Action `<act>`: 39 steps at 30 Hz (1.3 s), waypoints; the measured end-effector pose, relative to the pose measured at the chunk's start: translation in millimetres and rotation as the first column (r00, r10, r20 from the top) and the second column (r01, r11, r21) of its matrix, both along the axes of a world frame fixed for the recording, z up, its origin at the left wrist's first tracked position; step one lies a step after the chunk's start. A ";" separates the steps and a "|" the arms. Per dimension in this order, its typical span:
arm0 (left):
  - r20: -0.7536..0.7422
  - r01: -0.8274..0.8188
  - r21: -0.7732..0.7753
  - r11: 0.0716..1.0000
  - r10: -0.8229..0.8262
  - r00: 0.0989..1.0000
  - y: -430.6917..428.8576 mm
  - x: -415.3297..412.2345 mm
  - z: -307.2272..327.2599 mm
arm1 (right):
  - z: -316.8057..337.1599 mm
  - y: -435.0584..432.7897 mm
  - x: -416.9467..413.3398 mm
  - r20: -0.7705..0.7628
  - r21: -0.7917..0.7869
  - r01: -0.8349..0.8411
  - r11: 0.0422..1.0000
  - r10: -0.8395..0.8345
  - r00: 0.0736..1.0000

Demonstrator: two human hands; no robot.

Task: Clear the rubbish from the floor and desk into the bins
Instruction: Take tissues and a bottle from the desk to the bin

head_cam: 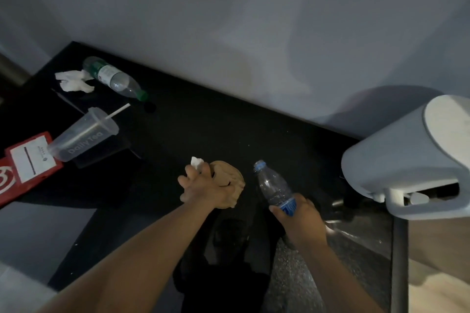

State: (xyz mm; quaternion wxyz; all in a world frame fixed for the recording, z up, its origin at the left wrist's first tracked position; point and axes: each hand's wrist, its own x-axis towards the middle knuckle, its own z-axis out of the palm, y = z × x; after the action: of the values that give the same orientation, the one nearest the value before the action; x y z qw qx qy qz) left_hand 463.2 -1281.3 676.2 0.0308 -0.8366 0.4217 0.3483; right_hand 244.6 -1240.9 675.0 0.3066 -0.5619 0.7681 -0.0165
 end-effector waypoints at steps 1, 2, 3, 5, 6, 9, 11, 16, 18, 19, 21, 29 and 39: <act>-0.023 -0.015 -0.028 0.999 0.015 1.000 0.1 0.0 -0.3 | 1.3 0.7 0.0 -0.001 0.007 0.001 1.000 -0.001 1.000; -0.039 -0.033 -0.053 0.998 0.031 0.999 0.5 0.2 -0.9 | 2.8 1.7 0.2 0.000 0.014 0.002 1.000 -0.002 1.000; -0.048 -0.044 -0.071 0.996 0.041 0.998 0.8 0.6 -0.4 | 3.5 3.2 0.2 0.002 0.016 0.005 1.000 -0.005 1.000; -0.057 -0.041 -0.071 0.997 0.037 0.998 1.5 2.4 0.7 | 5.8 7.0 0.2 0.001 0.026 0.025 0.999 -0.025 1.000; -0.066 -0.031 -0.062 0.998 0.027 0.997 2.7 4.4 1.1 | 7.6 9.7 -0.1 0.002 0.036 0.044 0.998 -0.044 0.999; -0.113 -0.018 -0.068 0.998 0.010 0.994 9.4 15.5 4.0 | 15.4 19.8 0.1 0.026 0.021 0.111 0.994 -0.112 0.993; -0.134 -0.006 -0.080 0.997 -0.004 0.991 15.0 26.4 7.0 | 24.7 25.9 3.5 0.041 -0.029 0.149 0.988 -0.148 0.988; -0.282 -0.011 -0.119 0.993 -0.024 0.959 29.7 54.9 24.2 | 55.0 42.4 23.2 0.161 -0.110 0.275 0.955 -0.256 0.953; -0.321 0.004 -0.174 0.985 -0.060 0.945 31.4 66.3 36.7 | 72.7 50.9 34.7 0.232 -0.139 0.336 0.931 -0.300 0.925; -0.334 0.023 -0.205 0.979 -0.092 0.938 31.4 71.2 44.3 | 82.7 55.8 40.9 0.263 -0.154 0.363 0.919 -0.316 0.912; -0.342 0.070 -0.260 0.963 -0.160 0.926 29.4 78.9 60.9 | 100.9 66.1 50.9 0.315 -0.194 0.414 0.890 -0.343 0.885; -0.483 0.159 -0.433 0.887 -0.377 0.790 28.5 59.9 129.6 | 170.7 117.0 64.6 0.391 -0.347 0.612 0.710 -0.484 0.783; -0.552 0.300 -0.598 0.743 -0.653 0.518 69.4 -47.8 198.0 | 244.5 209.7 7.4 0.528 -0.501 0.781 0.373 -0.584 0.617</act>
State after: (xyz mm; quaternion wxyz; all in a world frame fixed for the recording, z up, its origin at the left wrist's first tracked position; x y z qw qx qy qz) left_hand 415.4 -1211.9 874.2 -0.2292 -0.4529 0.6810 0.5279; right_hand 252.0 -1031.2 919.4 0.1355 -0.2513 0.8161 -0.5025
